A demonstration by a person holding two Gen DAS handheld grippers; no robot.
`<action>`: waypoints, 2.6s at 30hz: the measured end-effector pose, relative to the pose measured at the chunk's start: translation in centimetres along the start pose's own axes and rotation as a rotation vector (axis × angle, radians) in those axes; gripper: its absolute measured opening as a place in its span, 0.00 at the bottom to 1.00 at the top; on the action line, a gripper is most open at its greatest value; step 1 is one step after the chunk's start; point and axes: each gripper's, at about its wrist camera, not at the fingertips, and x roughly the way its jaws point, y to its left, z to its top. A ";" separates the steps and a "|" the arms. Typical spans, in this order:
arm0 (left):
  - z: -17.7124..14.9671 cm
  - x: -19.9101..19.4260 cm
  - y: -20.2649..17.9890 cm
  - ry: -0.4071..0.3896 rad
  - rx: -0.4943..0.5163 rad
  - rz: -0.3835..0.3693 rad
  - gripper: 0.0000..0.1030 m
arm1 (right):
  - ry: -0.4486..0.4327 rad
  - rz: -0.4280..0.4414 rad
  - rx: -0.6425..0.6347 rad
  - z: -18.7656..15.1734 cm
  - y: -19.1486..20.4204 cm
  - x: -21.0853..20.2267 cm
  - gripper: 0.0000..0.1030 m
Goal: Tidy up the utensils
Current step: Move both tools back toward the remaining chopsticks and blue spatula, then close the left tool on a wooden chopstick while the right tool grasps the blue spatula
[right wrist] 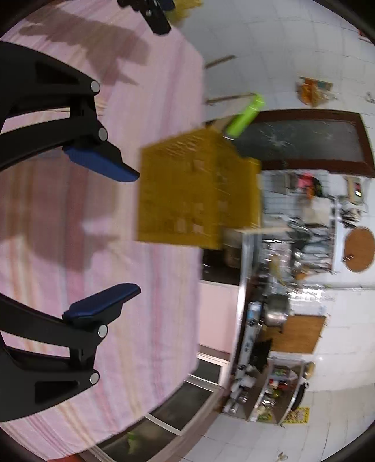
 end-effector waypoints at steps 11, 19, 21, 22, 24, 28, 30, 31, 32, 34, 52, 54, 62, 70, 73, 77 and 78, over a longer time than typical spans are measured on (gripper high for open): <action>-5.3 3.1 -0.4 0.119 0.031 0.011 0.95 | 0.171 0.071 -0.095 -5.7 3.3 0.7 0.70; -6.3 4.6 -1.9 0.178 0.072 0.000 0.95 | 0.260 0.060 -0.127 -6.7 4.3 2.4 0.68; -6.4 4.7 -2.2 0.181 0.084 -0.004 0.95 | 0.267 0.066 -0.115 -6.8 4.3 2.5 0.59; -6.5 4.7 -2.2 0.183 0.085 -0.008 0.95 | 0.272 0.082 -0.106 -6.8 4.2 2.5 0.51; -6.7 4.9 -2.4 0.196 0.087 -0.018 0.95 | 0.276 0.096 -0.091 -6.7 4.0 2.5 0.47; -6.9 5.3 -2.8 0.210 0.090 -0.029 0.95 | 0.275 0.092 -0.075 -6.5 3.3 2.7 0.41; -7.0 5.5 -3.2 0.221 0.101 -0.030 0.95 | 0.274 0.084 -0.068 -6.4 3.0 2.7 0.41; -7.0 5.6 -3.2 0.224 0.105 -0.029 0.95 | 0.273 0.079 -0.064 -6.4 2.8 2.7 0.41; -7.1 5.6 -3.4 0.223 0.112 -0.030 0.95 | 0.273 0.076 -0.058 -6.4 2.5 2.7 0.41; -7.1 5.6 -3.6 0.223 0.120 -0.030 0.95 | 0.275 0.072 -0.044 -6.4 2.1 2.8 0.41; -6.7 7.2 -5.2 0.300 0.110 -0.029 0.69 | 0.319 0.011 0.015 -5.6 2.0 4.3 0.38; -6.6 7.1 -6.0 0.301 0.130 -0.047 0.53 | 0.332 0.001 0.020 -5.3 2.0 4.4 0.34; -5.7 8.0 -6.8 0.325 0.095 -0.091 0.25 | 0.301 -0.019 0.021 -5.7 2.6 4.3 0.22; -5.5 8.5 -6.7 0.297 0.067 -0.090 0.08 | 0.280 -0.028 0.022 -5.4 2.9 4.5 0.10; -5.4 8.5 -6.6 0.297 0.053 -0.098 0.07 | 0.275 -0.028 0.028 -5.4 2.8 4.4 0.10; -5.5 8.2 -6.4 0.284 0.055 -0.105 0.06 | 0.256 -0.032 0.029 -5.2 2.7 4.1 0.09; -5.6 8.0 -6.4 0.280 0.056 -0.107 0.06 | 0.249 -0.029 0.033 -5.2 2.6 3.9 0.09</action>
